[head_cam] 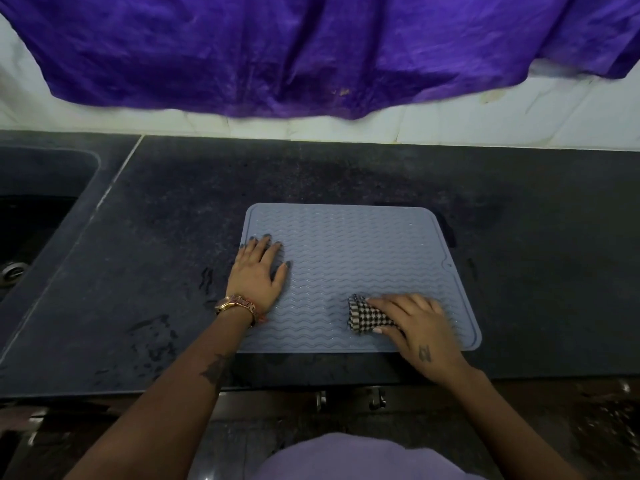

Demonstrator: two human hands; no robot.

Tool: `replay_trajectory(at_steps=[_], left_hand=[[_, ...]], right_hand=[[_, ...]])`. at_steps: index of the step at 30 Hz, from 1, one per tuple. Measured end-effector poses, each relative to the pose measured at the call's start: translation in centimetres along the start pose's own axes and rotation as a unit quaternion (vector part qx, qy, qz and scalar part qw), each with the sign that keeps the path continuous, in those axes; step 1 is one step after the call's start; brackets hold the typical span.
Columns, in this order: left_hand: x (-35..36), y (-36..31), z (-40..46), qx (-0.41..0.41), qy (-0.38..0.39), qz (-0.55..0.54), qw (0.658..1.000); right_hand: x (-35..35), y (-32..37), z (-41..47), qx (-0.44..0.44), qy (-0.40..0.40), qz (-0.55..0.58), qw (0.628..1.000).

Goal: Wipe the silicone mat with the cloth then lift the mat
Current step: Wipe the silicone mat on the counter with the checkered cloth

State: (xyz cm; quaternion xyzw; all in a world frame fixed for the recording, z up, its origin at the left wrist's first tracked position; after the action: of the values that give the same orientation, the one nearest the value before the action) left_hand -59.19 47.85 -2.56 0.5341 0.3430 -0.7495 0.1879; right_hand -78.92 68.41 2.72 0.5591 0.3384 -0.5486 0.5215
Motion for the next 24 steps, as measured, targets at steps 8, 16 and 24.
replay_trajectory(at_steps=[8,16,24], left_hand=[[-0.1,-0.1,0.1,-0.002,0.003,0.008,1.000],[-0.2,-0.2,0.1,-0.003,0.002,0.008,1.000],[-0.2,-0.2,0.1,-0.004,0.002,0.009,1.000]], right_hand=[[0.4,-1.1,1.0,0.000,-0.053,-0.008,0.999],[1.0,-2.1,4.1,0.009,-0.081,-0.019,0.996],[2.1,-3.4,7.6,0.025,-0.005,-0.011,1.000]])
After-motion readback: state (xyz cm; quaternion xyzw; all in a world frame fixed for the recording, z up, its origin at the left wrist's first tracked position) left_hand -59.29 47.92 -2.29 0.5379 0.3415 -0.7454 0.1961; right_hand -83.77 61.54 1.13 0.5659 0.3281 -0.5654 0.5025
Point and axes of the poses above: each hand's wrist, its own z-axis towards the middle knuckle, its own x-axis out of the palm, y = z × x, the point moved 4 cm from there along z, towards the middle knuckle, and after that the axes turned 14 degrees about x, right-handed, at the moved point
